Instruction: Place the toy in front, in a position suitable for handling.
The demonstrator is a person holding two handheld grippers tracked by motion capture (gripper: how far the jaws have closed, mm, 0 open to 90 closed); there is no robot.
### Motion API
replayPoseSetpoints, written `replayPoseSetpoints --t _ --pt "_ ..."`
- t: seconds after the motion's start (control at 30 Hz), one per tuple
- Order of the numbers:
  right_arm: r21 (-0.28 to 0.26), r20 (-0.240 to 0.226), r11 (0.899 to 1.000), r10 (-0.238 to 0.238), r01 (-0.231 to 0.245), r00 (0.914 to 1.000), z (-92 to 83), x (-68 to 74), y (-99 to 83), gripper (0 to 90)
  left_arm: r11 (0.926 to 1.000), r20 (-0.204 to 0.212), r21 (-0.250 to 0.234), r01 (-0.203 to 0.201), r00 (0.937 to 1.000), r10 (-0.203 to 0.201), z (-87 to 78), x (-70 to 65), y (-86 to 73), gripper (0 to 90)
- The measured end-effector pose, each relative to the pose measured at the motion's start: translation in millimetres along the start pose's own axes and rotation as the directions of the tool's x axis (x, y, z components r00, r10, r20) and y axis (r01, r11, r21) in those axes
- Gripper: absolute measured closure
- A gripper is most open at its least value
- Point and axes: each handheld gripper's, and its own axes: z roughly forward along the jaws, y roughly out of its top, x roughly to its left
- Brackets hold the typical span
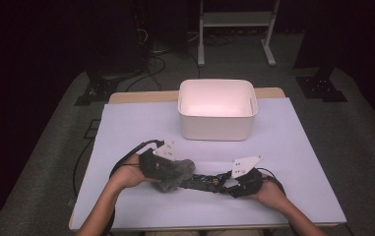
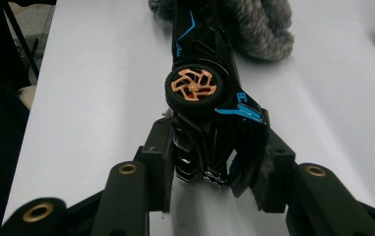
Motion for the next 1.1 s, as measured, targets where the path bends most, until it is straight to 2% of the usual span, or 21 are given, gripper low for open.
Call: replayPoseSetpoints --t 0.03,0.07,0.13,0.17,0.23,0.3,0.33,0.37,0.43,0.47,0.53,0.67,0.77,0.8,0.9,0.93,0.97,1.0,1.03,1.07,1.1 --pt "-0.001 0.000 1.000 0.000 0.000 1.0000 0.2 -0.2 0.1 56.8 0.9999 0.016 -0.007 -0.013 0.9998 0.013 3.1 -2.3 7.9 77.4" --pt "-0.001 0.000 1.000 0.000 0.000 1.0000 0.2 -0.2 0.1 56.8 0.9999 0.016 -0.007 -0.013 0.9998 0.013 3.1 -2.3 7.9 77.5" --pt "-0.001 -0.002 1.000 0.004 -0.004 1.0000 0.2 -0.2 0.2 56.8 0.9979 0.043 0.004 -0.064 0.9970 0.064 17.2 -7.5 27.1 77.5" --pt "-0.001 -0.002 1.000 0.004 -0.004 1.0000 0.2 -0.2 0.2 56.8 0.9979 0.043 0.004 -0.064 0.9970 0.064 17.2 -7.5 27.1 77.5" --pt "-0.002 -0.002 1.000 0.002 -0.002 1.0000 0.5 -0.3 0.3 56.8 0.9960 0.065 0.002 -0.089 0.9939 0.089 28.3 -11.0 40.5 77.5" --pt "-0.002 -0.001 1.000 0.001 -0.001 1.0000 0.5 -0.2 0.3 56.8 0.9930 0.081 0.010 -0.118 0.9898 0.117 40.0 -14.3 54.4 77.5" --pt "-0.002 -0.002 1.000 -0.001 0.001 1.0000 0.6 0.0 0.4 56.9 0.9894 0.098 0.014 -0.145 0.9849 0.143 48.4 -17.8 66.2 77.5" --pt "-0.002 -0.002 1.000 -0.001 0.001 1.0000 0.6 0.0 0.4 56.9 0.9894 0.098 0.014 -0.145 0.9849 0.143 48.4 -17.8 66.2 77.5" --pt "-0.001 0.000 1.000 -0.003 0.003 1.0000 0.5 0.3 0.4 56.8 0.9839 0.110 0.015 -0.178 0.9784 0.176 56.1 -21.8 79.8 77.5" --pt "-0.002 -0.001 1.000 -0.003 0.003 1.0000 0.6 0.5 0.4 56.8 0.9827 0.117 0.014 -0.185 0.9763 0.182 60.4 -24.6 87.2 77.5" --pt "-0.002 -0.002 1.000 -0.002 0.002 1.0000 0.6 0.5 0.3 56.8 0.9805 0.118 0.022 -0.196 0.9744 0.192 64.2 -25.3 91.7 77.4" --pt "0.000 0.001 1.000 -0.005 0.005 1.0000 0.6 0.6 0.5 56.9 0.9813 0.107 0.032 -0.190 0.9768 0.186 62.8 -23.1 87.7 77.4" --pt "0.000 -0.001 1.000 -0.006 0.006 1.0000 0.5 -0.1 0.5 56.9 0.9871 0.083 0.033 -0.157 0.9846 0.153 51.4 -17.6 72.5 77.0" --pt "0.000 -0.001 1.000 -0.006 0.006 1.0000 0.5 -0.1 0.5 56.9 0.9871 0.083 0.033 -0.157 0.9846 0.153 51.4 -17.6 72.5 77.0" --pt "0.007 -0.001 1.000 -0.007 0.007 1.0000 0.4 -0.1 0.9 56.9 0.9944 0.058 0.027 -0.102 0.9932 0.101 34.8 -10.9 47.7 76.9" --pt "0.008 -0.001 1.000 -0.007 0.007 1.0000 0.4 -0.1 1.0 56.9 0.9944 0.058 0.027 -0.102 0.9932 0.101 34.8 -10.9 47.7 76.6" --pt "0.007 -0.005 1.000 -0.004 0.004 1.0000 0.3 -0.6 0.9 56.9 0.9973 0.045 0.013 -0.072 0.9964 0.071 25.5 -7.1 33.6 76.6" --pt "0.008 -0.006 1.000 0.000 0.000 1.0000 0.3 -0.8 0.9 56.9 0.9973 0.045 0.013 -0.072 0.9964 0.071 25.5 -7.1 33.6 76.6" --pt "0.007 -0.007 1.000 0.002 -0.002 1.0000 0.2 -1.0 1.0 56.9 0.9984 0.039 0.006 -0.056 0.9977 0.055 19.1 -5.3 25.4 76.6" --pt "0.006 -0.008 1.000 0.005 -0.005 1.0000 0.3 -1.3 0.9 56.9 0.9998 0.011 -0.004 -0.021 0.9997 0.021 10.1 -3.5 13.8 76.6" --pt "0.004 -0.011 1.000 0.006 -0.006 0.9999 0.4 -1.9 0.7 56.9 0.9998 0.011 -0.004 -0.021 0.9997 0.021 10.1 -3.5 13.8 76.6"
